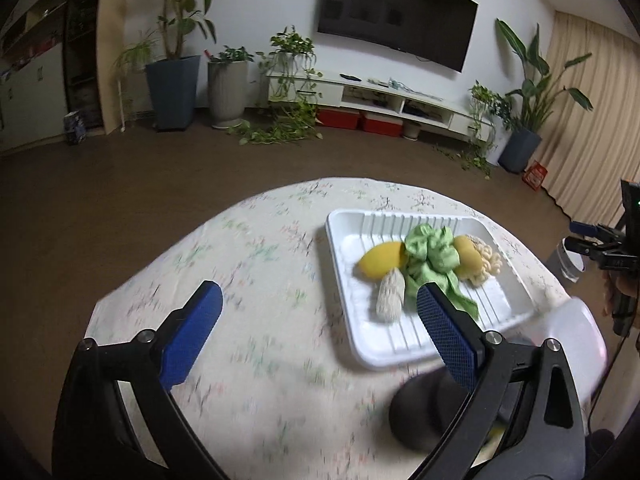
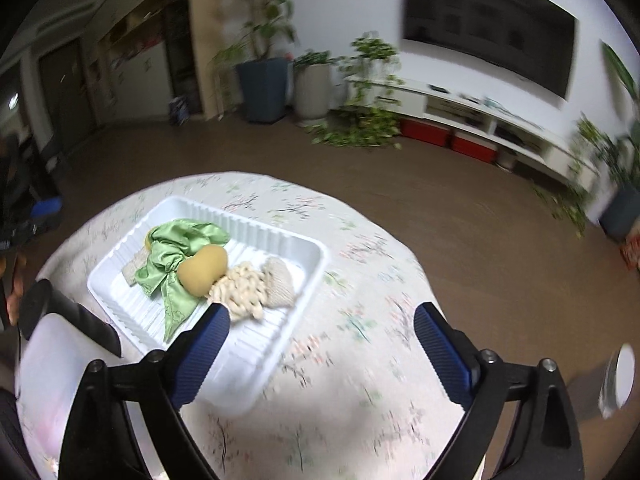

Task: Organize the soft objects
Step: 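Move both open tools back to the yellow sponges and tissue packs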

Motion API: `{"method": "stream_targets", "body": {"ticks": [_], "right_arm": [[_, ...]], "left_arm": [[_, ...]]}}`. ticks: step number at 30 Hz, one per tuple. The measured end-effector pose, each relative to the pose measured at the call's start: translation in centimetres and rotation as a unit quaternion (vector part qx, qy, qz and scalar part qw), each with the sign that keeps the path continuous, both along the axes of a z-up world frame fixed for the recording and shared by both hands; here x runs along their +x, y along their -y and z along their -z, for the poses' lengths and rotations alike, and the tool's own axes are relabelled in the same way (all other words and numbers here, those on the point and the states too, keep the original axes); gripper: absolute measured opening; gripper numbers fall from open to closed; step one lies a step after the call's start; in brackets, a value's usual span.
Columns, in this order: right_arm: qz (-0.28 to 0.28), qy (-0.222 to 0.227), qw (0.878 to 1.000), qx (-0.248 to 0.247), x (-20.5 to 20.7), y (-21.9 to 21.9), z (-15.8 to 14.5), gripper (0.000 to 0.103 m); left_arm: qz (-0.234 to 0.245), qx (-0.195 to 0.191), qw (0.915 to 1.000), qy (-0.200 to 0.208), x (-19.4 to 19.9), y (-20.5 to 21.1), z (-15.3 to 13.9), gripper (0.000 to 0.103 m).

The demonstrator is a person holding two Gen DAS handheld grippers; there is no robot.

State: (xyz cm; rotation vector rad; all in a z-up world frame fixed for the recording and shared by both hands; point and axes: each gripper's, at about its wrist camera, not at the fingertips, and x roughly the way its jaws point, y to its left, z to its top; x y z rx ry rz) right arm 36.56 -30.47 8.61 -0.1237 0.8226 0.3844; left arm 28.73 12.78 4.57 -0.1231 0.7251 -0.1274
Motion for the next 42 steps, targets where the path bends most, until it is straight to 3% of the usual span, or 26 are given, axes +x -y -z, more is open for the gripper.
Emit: {"method": "stream_targets", "body": {"ticks": [7,13,23,29,31,35,42], "right_arm": [[0.067,-0.011,0.997,0.046,-6.0,4.4,0.0,0.098],[0.09,-0.026,0.993,0.073,-12.1,5.3,1.2,0.101],[0.052,-0.042,0.994,0.09,-22.9,0.9,2.8,0.103],[0.02,-0.045,0.994,0.095,-29.0,-3.4,5.0,0.103],[0.016,-0.05,0.995,0.089,-30.1,-4.6,6.0,0.103],[0.006,-0.039,0.996,0.084,-30.8,-6.4,6.2,0.103],[0.005,-0.039,0.996,0.085,-31.4,-8.9,6.7,0.103]], "left_arm": [[-0.015,0.001,0.9999,0.008,-6.8,-0.2,-0.3,0.102],[-0.002,-0.01,0.9999,0.007,-12.6,1.1,0.4,0.102],[0.021,-0.067,0.9975,-0.007,-21.9,5.1,4.0,0.103],[0.009,-0.13,0.991,0.029,-26.4,6.1,5.7,0.103],[0.005,-0.127,0.9915,0.026,-27.3,6.7,5.9,0.103],[0.024,-0.063,0.9977,-0.006,-26.7,8.7,5.8,0.103],[0.021,-0.044,0.9983,-0.032,-24.8,8.7,6.1,0.103]]}}
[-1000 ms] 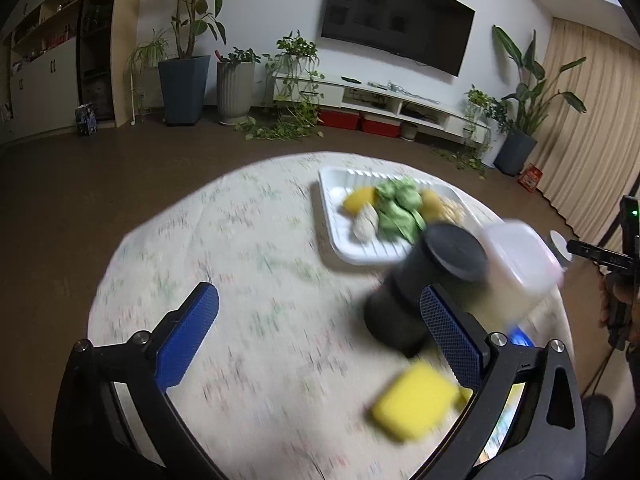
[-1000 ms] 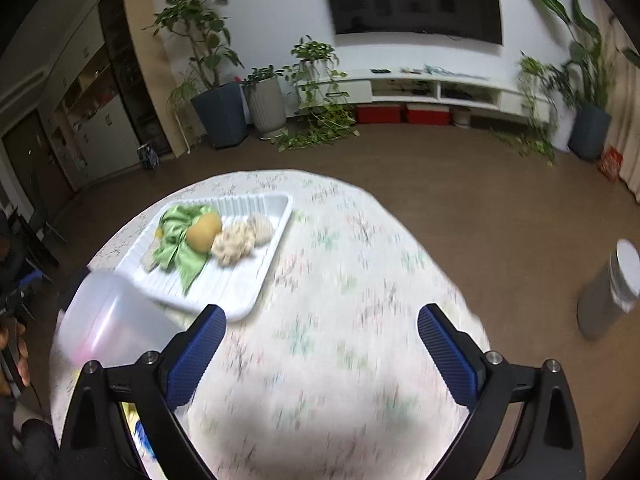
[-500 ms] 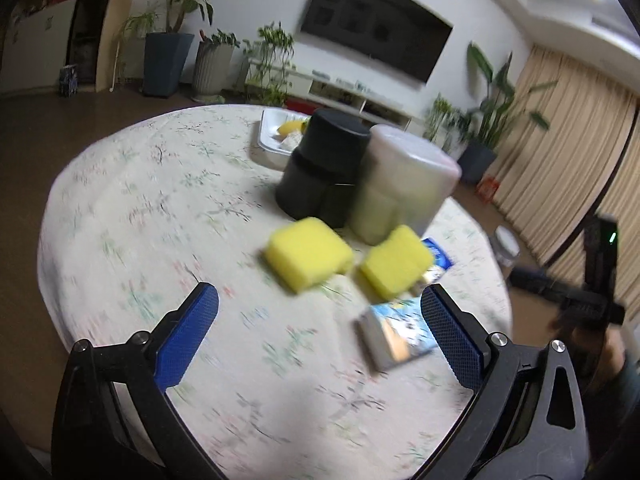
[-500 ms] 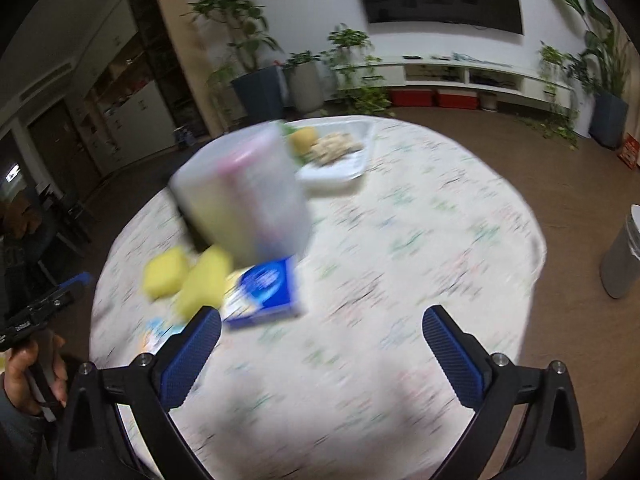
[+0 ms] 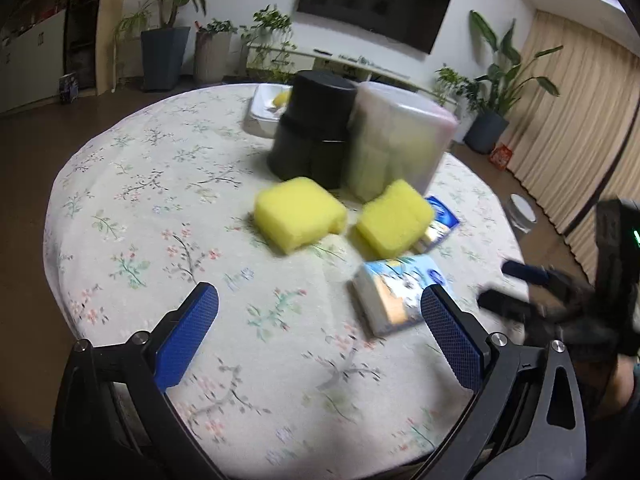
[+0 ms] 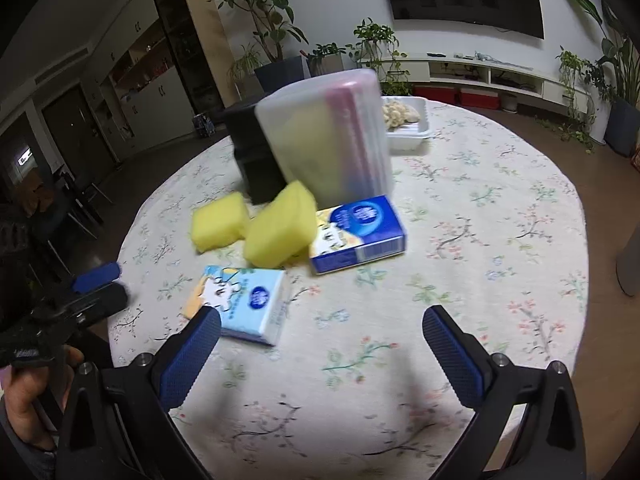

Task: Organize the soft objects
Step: 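Move both open tools back to the yellow sponges and tissue packs, then grasp the large yellow sponge with the left tool while the right tool grasps the white tissue pack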

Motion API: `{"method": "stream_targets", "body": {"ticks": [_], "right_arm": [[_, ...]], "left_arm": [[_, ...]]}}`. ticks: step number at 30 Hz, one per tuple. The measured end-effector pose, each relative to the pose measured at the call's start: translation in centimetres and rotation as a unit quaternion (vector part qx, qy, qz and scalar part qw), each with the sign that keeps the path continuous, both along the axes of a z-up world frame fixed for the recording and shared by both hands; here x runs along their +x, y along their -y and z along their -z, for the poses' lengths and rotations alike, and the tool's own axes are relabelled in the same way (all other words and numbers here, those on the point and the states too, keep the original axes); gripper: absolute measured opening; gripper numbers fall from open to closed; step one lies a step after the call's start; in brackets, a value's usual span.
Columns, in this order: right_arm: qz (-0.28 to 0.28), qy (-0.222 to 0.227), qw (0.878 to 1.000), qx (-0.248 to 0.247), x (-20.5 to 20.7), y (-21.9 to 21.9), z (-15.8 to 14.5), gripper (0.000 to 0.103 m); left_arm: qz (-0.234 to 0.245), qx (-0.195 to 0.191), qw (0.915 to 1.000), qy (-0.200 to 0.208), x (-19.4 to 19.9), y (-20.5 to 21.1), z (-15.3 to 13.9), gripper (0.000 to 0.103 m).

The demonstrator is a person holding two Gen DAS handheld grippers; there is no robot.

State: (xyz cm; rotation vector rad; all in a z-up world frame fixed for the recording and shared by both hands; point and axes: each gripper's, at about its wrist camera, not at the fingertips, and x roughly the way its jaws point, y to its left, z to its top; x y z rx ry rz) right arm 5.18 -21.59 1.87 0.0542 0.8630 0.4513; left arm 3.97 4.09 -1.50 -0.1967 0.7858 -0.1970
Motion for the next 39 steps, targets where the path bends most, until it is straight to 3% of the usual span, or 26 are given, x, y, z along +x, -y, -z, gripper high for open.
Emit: {"method": "stream_targets", "body": {"ticks": [5,12,20,28,39], "right_arm": [[-0.011,-0.001,1.0,-0.001,-0.3,-2.2,0.8,0.103],[-0.021,0.0,1.0,-0.004,-0.1,-5.0,1.3,0.103],[-0.022,-0.011,1.0,-0.013,0.3,-6.9,2.2,0.103],[-0.008,-0.021,0.999,-0.026,1.5,-7.6,3.3,0.103],[0.003,-0.032,0.998,-0.05,2.4,-8.9,3.6,0.103]], "left_arm": [[-0.007,0.021,0.9997,0.007,2.0,-0.6,-0.5,0.103],[0.023,0.073,0.9969,-0.018,5.8,0.6,0.8,0.103],[0.044,0.075,0.9947,-0.054,8.7,0.2,1.8,0.103],[0.086,0.13,0.9848,-0.076,10.9,1.5,3.1,0.103],[0.101,0.136,0.9812,-0.092,12.0,1.8,4.2,0.103]]}}
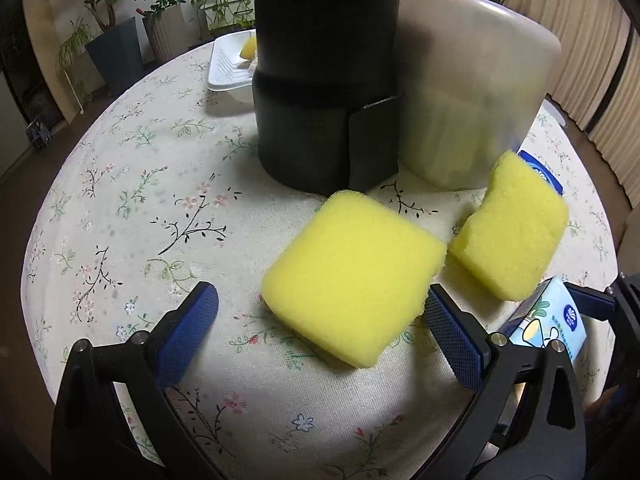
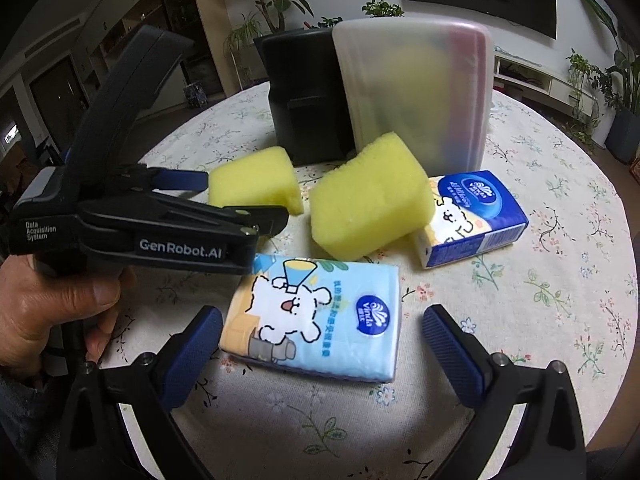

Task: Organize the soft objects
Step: 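Grasp the large yellow sponge with the left tool while the right tool grasps the white tissue pack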

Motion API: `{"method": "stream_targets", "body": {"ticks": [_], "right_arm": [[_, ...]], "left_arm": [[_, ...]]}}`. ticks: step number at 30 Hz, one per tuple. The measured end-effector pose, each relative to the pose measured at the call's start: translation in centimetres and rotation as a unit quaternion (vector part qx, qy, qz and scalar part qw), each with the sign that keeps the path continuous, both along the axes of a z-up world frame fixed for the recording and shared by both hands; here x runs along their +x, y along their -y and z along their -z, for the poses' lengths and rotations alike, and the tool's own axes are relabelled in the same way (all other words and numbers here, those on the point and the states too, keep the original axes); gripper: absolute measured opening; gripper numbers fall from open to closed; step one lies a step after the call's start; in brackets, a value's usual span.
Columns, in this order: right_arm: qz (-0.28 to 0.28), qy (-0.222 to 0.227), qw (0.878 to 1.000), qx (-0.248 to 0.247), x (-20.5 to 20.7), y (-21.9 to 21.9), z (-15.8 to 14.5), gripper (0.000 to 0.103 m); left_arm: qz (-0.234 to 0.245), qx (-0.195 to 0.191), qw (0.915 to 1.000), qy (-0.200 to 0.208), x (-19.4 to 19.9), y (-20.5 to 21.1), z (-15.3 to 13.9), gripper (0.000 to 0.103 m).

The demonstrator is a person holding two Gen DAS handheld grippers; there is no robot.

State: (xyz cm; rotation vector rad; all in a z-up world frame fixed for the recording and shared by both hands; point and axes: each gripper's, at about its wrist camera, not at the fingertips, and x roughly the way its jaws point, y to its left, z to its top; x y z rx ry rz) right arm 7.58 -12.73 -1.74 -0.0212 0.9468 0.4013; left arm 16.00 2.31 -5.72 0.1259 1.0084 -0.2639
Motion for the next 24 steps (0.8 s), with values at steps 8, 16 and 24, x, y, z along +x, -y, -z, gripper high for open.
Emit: {"method": "stream_targets", "body": {"ticks": [8,16,24], "right_arm": [[0.013,-0.002,0.999,-0.042,-0.2,-1.2,0.3,0.103],[0.018,-0.001,0.998,-0.053,0.2,-1.1,0.1,0.089],[0.013,0.016,0.998,-0.066,-0.1,-1.5,0.1,0.079]], "left_arm": [[-0.008,0.008,0.9999,0.0,-0.2,0.2,0.1,0.103],[-0.019,0.006,0.9998,0.0,-0.4,-0.1,0.0,0.103],[-0.019,0.006,0.9998,0.009,-0.8,-0.2,-0.2,0.092]]}}
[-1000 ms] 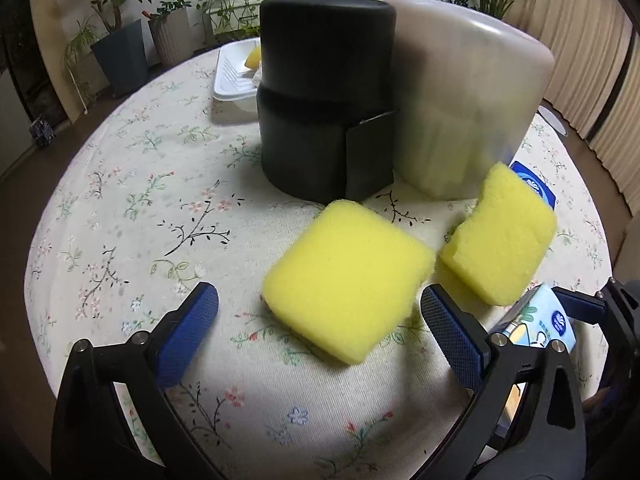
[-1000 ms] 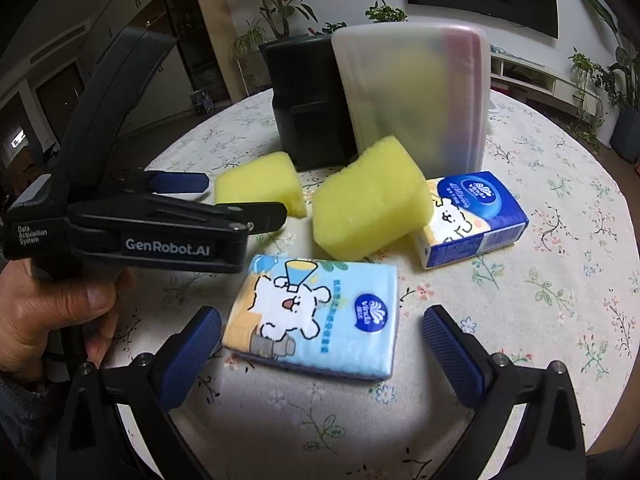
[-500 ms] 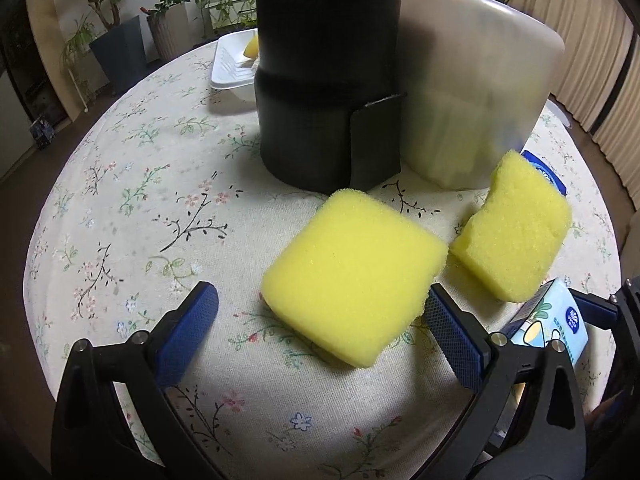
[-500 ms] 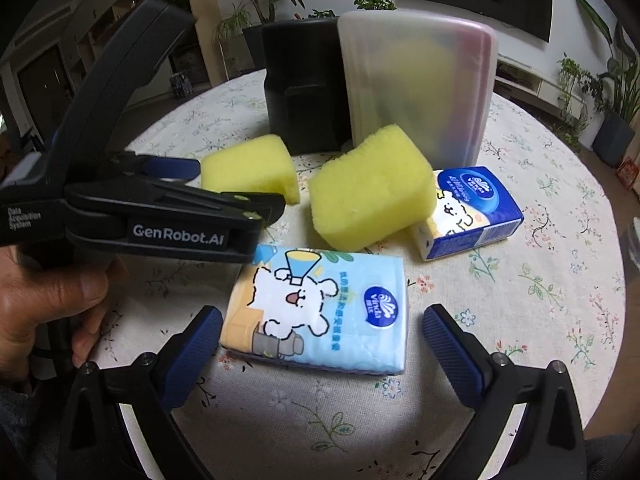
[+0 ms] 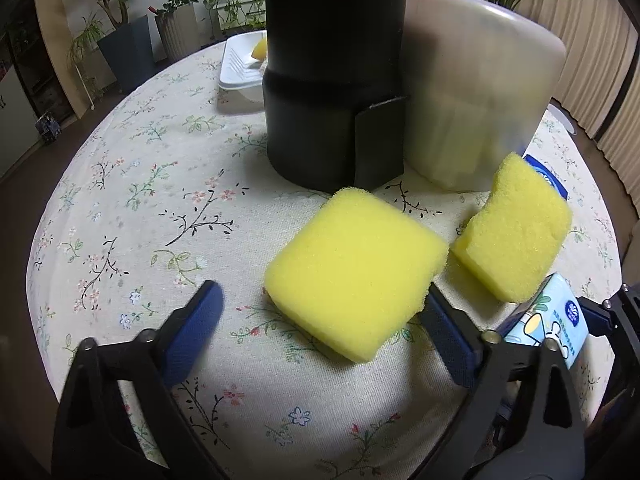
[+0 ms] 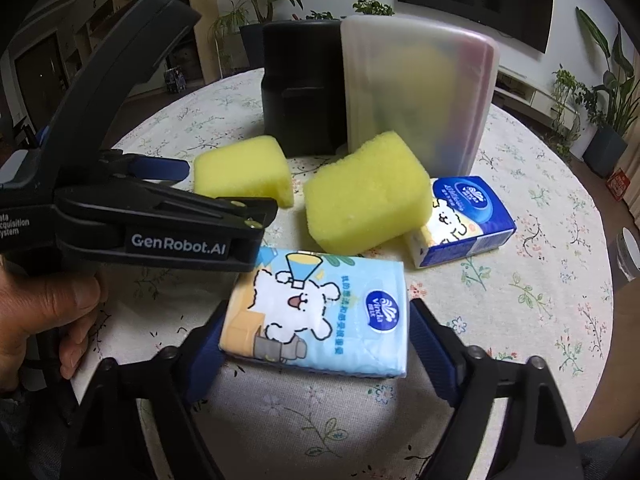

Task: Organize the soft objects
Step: 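Grasp the large yellow sponge with the left tool while the right tool grasps the white tissue pack, then carry sponge and tissue pack to the white tray and release both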

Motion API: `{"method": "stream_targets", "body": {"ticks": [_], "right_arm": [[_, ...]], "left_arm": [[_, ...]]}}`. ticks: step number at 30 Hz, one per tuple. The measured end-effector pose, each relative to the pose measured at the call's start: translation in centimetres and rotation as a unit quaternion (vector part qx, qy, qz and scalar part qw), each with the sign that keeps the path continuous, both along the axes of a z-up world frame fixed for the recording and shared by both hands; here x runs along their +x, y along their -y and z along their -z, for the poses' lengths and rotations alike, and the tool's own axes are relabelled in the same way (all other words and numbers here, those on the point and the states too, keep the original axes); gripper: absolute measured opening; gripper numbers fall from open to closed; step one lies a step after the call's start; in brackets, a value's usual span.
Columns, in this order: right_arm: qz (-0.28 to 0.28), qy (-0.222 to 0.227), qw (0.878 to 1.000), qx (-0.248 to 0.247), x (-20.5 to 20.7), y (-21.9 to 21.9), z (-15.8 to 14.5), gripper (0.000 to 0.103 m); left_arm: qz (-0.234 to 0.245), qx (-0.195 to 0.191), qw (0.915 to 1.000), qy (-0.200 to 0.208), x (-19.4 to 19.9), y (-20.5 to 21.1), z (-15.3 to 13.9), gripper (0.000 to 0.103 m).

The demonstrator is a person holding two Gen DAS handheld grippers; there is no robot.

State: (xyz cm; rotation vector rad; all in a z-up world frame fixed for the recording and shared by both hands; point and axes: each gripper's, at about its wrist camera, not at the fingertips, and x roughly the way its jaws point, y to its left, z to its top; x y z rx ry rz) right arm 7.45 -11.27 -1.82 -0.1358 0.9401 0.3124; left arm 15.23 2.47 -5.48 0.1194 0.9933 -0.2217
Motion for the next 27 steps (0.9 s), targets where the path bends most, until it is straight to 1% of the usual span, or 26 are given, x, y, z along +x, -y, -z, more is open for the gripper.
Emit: {"method": "stream_targets", "body": {"ticks": [2,4,5,7,10,13,17,27], "right_arm": [[0.0,0.0,1.0,0.003,0.0,0.1,0.0,0.079],[-0.002,0.003,1.0,0.004,-0.1,0.1,0.0,0.079],[-0.002,0.005,1.0,0.005,-0.2,0.2,0.0,0.078],[-0.003,0.007,1.0,0.006,-0.4,0.3,0.0,0.078],[-0.003,0.007,1.0,0.011,-0.9,0.6,-0.1,0.077],[-0.002,0.006,1.0,0.016,-1.2,1.0,-0.2,0.077],[0.002,0.001,1.0,0.026,-1.9,1.9,-0.4,0.077],[0.019,0.013,0.999,0.031,-3.0,4.7,-1.9,0.077]], "left_arm": [[0.005,0.0,1.0,0.003,-0.2,0.1,-0.1,0.086],[0.013,-0.003,0.9999,0.01,-0.6,0.3,-0.4,0.069],[0.016,-0.003,0.9998,0.013,-0.8,0.5,-0.5,0.065],[0.019,0.0,0.9997,0.017,-1.1,0.7,-0.6,0.059],[0.018,-0.004,0.9996,0.019,-1.3,0.6,-0.6,0.053],[0.016,-0.007,0.9995,0.027,-1.8,0.6,-0.9,0.05],[0.013,-0.014,0.9992,0.035,-2.7,0.5,-1.3,0.05],[-0.01,-0.046,0.9984,0.032,-5.4,-0.5,-1.9,0.05]]}}
